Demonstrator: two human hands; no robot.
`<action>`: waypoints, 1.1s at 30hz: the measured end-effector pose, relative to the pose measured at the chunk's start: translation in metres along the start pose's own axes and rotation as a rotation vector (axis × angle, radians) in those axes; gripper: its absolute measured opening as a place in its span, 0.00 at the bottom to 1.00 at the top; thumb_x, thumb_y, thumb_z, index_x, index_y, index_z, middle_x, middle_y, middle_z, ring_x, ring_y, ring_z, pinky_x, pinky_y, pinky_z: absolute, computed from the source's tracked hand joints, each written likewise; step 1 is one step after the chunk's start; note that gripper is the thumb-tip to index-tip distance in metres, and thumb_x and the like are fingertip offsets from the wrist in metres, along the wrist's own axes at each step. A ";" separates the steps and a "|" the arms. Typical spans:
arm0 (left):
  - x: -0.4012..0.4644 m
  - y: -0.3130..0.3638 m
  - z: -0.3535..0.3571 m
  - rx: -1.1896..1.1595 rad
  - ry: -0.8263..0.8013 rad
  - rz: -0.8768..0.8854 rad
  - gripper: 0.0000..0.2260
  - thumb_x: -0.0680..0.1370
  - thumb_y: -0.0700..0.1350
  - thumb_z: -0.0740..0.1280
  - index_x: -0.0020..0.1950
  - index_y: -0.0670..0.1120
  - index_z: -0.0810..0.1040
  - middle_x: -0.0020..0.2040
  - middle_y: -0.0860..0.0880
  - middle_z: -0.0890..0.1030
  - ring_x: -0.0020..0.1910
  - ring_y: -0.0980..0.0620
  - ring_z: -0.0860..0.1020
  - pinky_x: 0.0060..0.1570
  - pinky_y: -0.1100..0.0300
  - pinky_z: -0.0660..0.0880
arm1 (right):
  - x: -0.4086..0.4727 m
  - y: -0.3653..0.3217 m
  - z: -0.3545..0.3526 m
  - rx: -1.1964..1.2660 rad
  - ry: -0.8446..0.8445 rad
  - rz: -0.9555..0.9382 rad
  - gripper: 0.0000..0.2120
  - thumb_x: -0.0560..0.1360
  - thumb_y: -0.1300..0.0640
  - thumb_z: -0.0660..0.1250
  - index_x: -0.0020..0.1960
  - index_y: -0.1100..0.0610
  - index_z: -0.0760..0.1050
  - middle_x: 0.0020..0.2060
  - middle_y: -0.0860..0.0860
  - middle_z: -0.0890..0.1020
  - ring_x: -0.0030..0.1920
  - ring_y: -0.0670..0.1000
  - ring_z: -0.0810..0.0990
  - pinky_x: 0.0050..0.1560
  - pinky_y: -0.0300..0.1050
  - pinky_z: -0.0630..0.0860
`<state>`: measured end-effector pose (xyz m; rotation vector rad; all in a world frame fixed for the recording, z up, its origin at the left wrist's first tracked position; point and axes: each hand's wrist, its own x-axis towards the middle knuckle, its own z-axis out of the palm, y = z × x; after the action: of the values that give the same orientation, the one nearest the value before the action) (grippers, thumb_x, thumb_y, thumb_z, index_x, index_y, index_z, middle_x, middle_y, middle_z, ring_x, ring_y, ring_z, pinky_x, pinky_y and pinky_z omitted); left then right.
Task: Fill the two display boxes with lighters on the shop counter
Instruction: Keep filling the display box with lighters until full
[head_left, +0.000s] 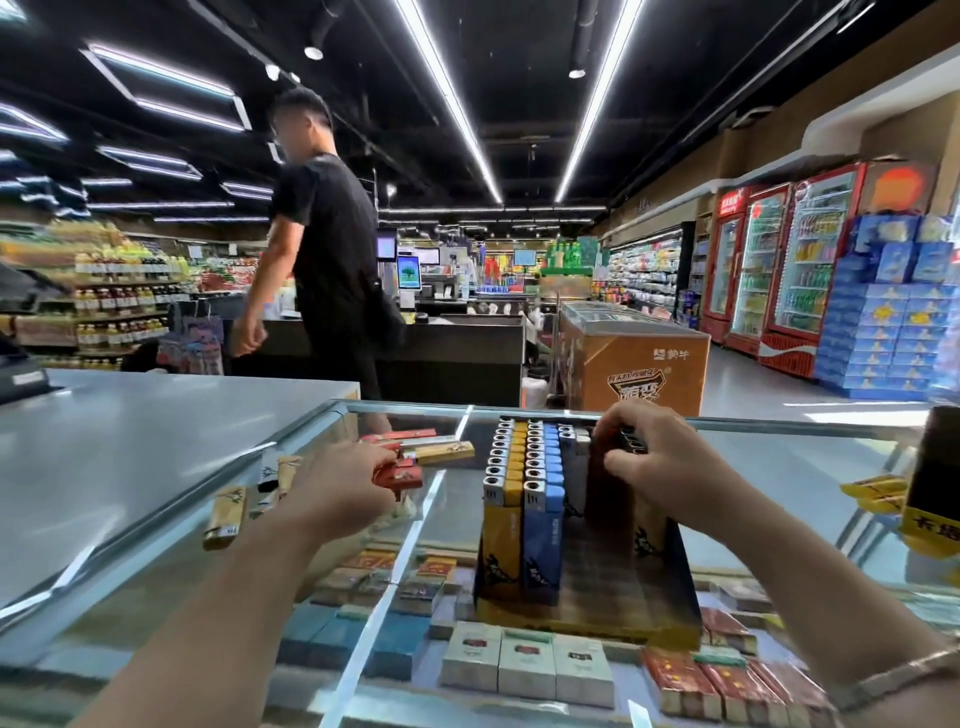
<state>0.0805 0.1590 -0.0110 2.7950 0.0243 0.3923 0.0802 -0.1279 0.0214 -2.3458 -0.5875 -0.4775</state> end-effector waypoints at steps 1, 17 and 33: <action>0.000 0.002 0.001 0.046 -0.009 0.012 0.15 0.69 0.46 0.64 0.56 0.53 0.76 0.52 0.52 0.75 0.51 0.52 0.71 0.55 0.52 0.70 | 0.000 -0.001 0.000 0.002 -0.008 0.004 0.09 0.71 0.63 0.65 0.41 0.49 0.72 0.44 0.47 0.75 0.50 0.53 0.72 0.56 0.54 0.72; 0.001 0.007 0.010 0.189 0.044 -0.067 0.11 0.75 0.42 0.60 0.57 0.48 0.72 0.47 0.50 0.75 0.45 0.52 0.73 0.45 0.59 0.73 | 0.000 -0.001 0.000 -0.010 0.000 0.003 0.11 0.71 0.63 0.64 0.38 0.47 0.72 0.43 0.43 0.73 0.51 0.52 0.71 0.54 0.49 0.69; -0.007 0.039 -0.004 -0.318 0.465 0.247 0.11 0.76 0.42 0.66 0.58 0.45 0.74 0.41 0.52 0.74 0.40 0.53 0.74 0.40 0.61 0.72 | -0.002 -0.004 -0.001 -0.023 -0.010 0.025 0.05 0.72 0.62 0.64 0.43 0.53 0.75 0.47 0.48 0.75 0.53 0.52 0.70 0.56 0.49 0.70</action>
<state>0.0712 0.1228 0.0025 2.3438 -0.2564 1.0027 0.0761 -0.1259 0.0234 -2.3757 -0.5599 -0.4642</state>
